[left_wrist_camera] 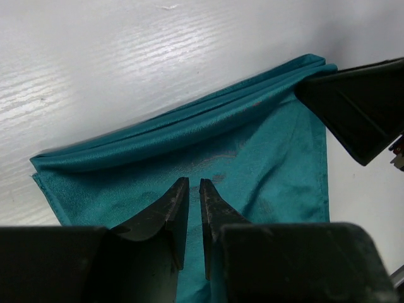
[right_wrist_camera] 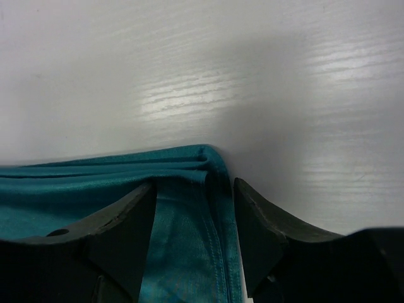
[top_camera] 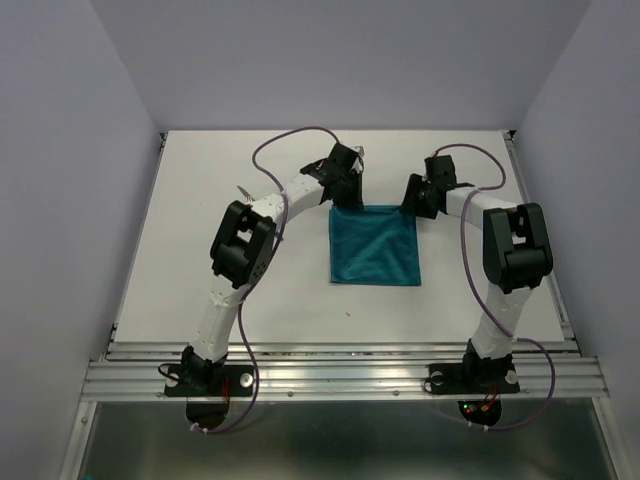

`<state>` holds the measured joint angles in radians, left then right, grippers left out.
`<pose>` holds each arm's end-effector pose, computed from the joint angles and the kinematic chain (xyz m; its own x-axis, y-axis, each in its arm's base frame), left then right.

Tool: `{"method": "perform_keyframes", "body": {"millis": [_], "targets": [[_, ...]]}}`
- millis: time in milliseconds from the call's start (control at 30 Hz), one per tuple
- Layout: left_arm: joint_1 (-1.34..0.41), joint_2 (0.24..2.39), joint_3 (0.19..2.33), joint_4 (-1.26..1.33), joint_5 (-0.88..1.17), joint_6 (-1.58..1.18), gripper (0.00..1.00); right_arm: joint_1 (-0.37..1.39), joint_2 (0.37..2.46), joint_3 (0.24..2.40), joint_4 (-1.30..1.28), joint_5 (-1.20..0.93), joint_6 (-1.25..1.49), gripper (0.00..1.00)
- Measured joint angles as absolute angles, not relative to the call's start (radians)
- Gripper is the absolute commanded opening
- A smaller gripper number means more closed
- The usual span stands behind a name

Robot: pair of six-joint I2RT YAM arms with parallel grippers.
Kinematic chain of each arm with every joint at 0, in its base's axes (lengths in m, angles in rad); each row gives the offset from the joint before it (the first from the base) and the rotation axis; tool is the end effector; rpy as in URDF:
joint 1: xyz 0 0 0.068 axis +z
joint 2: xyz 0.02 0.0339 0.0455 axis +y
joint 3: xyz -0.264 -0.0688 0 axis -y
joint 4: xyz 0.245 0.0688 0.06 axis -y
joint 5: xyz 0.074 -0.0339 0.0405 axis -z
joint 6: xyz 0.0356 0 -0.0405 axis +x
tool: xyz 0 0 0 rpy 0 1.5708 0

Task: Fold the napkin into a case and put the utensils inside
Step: Smooth out the lower triangle-folded napkin at the center of the board.

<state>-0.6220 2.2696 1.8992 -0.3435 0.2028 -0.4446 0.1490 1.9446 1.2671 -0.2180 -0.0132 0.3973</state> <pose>0.4202 -0.3101 0.2116 -0.7791 0.0402 -0.6256 0.3981 0.8027 -0.4441 0.4088 0.0618 0.1669 -0.7723 0.2753 -0.5724 0.1543 0.9555 0.2514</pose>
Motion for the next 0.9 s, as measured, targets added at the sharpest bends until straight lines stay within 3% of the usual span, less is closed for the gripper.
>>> {"method": "perform_keyframes", "body": {"millis": [267, 600, 800, 833, 867, 900], "targets": [[-0.627, 2.270, 1.898, -0.359, 0.207, -0.443, 0.25, 0.149, 1.953, 1.250, -0.160, -0.058, 0.394, 0.26], [-0.655, 2.270, 1.893, -0.360, 0.216, -0.442, 0.25, 0.175, 1.910, 1.155, -0.089, -0.079, 0.440, 0.22], [-0.699, 2.270, 1.872, -0.356, 0.235, -0.443, 0.25, 0.225, 1.843, 1.065, -0.082, -0.089, 0.512, 0.24], [-0.703, 2.270, 1.867, -0.355, 0.235, -0.444, 0.25, 0.229, 1.839, 1.061, -0.085, -0.090, 0.517, 0.27], [-0.709, 2.269, 1.859, -0.352, 0.234, -0.445, 0.25, 0.236, 1.831, 1.054, -0.092, -0.091, 0.527, 0.42], [-0.714, 2.268, 1.850, -0.350, 0.228, -0.445, 0.25, 0.242, 1.826, 1.051, -0.097, -0.093, 0.532, 0.50]]}}
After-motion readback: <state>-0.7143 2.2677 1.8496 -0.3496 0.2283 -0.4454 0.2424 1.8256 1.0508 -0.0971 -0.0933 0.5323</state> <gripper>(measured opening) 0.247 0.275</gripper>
